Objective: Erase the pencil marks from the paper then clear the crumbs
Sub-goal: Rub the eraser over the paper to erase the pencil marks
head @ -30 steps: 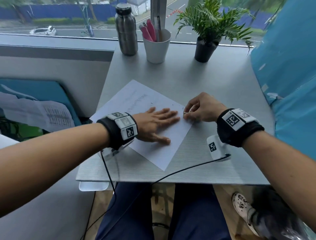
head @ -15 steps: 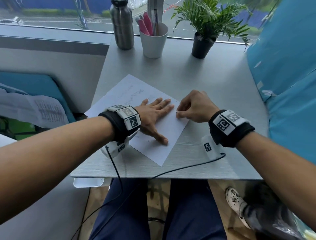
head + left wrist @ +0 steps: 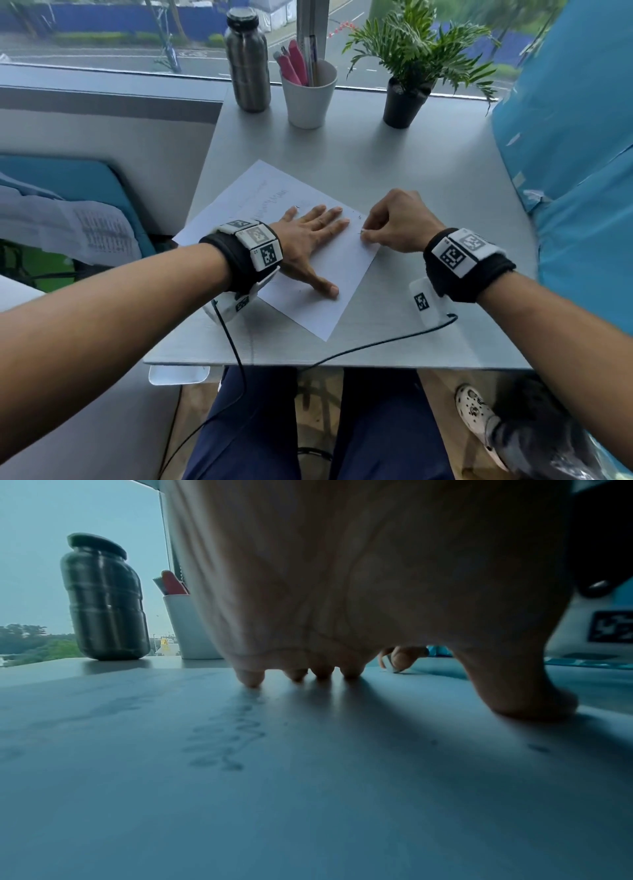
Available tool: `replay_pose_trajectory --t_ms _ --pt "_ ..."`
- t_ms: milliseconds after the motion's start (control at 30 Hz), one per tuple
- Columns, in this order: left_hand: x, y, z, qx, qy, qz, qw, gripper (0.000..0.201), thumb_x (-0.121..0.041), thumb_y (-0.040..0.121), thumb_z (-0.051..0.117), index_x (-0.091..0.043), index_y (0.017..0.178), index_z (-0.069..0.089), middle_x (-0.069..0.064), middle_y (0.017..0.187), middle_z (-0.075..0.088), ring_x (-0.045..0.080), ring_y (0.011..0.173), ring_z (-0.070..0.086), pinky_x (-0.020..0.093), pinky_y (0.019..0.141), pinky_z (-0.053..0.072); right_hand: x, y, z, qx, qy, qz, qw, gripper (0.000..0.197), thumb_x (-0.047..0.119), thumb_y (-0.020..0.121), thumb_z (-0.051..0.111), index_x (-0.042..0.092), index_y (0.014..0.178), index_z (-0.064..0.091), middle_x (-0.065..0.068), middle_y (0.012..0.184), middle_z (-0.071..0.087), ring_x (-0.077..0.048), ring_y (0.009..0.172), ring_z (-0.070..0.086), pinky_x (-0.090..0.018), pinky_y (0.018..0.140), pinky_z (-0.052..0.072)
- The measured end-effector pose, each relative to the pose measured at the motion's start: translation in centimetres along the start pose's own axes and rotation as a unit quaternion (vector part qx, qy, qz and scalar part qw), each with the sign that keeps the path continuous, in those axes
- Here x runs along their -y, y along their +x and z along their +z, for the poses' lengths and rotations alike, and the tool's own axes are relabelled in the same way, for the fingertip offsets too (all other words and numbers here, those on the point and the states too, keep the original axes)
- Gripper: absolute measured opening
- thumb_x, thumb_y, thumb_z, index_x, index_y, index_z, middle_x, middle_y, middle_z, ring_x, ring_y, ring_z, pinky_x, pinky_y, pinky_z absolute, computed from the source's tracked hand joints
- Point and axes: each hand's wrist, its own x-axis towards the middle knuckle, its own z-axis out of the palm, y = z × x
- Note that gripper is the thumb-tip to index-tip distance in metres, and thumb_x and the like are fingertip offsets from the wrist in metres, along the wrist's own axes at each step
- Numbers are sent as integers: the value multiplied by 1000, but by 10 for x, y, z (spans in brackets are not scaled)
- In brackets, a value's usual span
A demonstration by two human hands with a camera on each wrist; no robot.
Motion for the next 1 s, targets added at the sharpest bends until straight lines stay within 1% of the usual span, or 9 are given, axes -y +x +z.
replay_pose_trajectory --t_ms 133,267,333,400,500,600,767,900,1000 --pt "15 -2 -2 -15 -14 -25 999 125 -92 63 49 -37 152 -19 -11 158 -30 12 146 -27 48 118 -16 -4 2 0 19 6 15 1000 4 20 75 78 16 75 79 0 68 70 -6 61 59 -10 53 42" --pt "49 -10 -15 -24 6 -149 989 110 -90 73 30 -32 155 -14 0 162 -22 21 150 -15 53 119 -9 -6 8 -2 29 11 29 999 2 18 74 78 16 74 78 0 67 70 -7 61 59 -11 52 44" --pt "53 -18 -20 -47 49 -181 981 106 -86 78 22 -22 157 -10 6 164 -16 23 151 -12 54 119 -9 -7 8 1 28 12 24 999 3 19 74 78 16 74 77 -1 68 70 -9 63 61 -7 50 41" --pt "41 -26 -19 -79 72 -112 988 103 -80 83 20 -13 157 -8 8 164 -15 20 151 -14 49 121 -8 -9 7 2 23 23 19 999 3 19 74 78 16 74 77 -1 68 71 -11 64 63 -4 48 41" --pt "9 -34 -8 -46 55 86 994 96 -74 89 29 -18 156 -9 -1 162 -19 12 149 -18 38 121 -11 -11 6 1 18 56 24 998 4 17 74 80 14 76 78 -5 69 71 -11 60 62 -4 46 42" --pt "-1 -23 5 -5 24 148 989 93 -70 90 38 -26 156 -9 -8 162 -18 8 148 -18 33 119 -13 -11 5 0 18 60 21 998 5 17 74 81 15 78 78 -3 69 72 -12 60 63 -5 46 43" --pt "43 -3 -16 -29 -18 16 999 104 -72 84 50 -28 156 -12 -7 162 -21 12 148 -19 48 121 -7 -12 3 0 20 61 24 998 4 20 75 81 18 74 78 0 66 71 -12 63 64 -6 48 43" --pt "78 -10 -29 -1 -49 -26 998 133 -76 65 69 -29 154 -17 -10 160 -24 10 147 -22 43 119 -13 -9 8 -4 45 32 25 998 3 21 74 80 20 74 77 3 68 71 -5 64 63 -9 52 45" --pt "84 -15 -25 -5 -55 -42 998 140 -77 60 72 -29 153 -20 -11 160 -26 8 146 -25 39 119 -15 1 18 -11 80 4 19 997 3 18 74 80 18 74 77 8 61 67 7 46 56 -11 50 43"
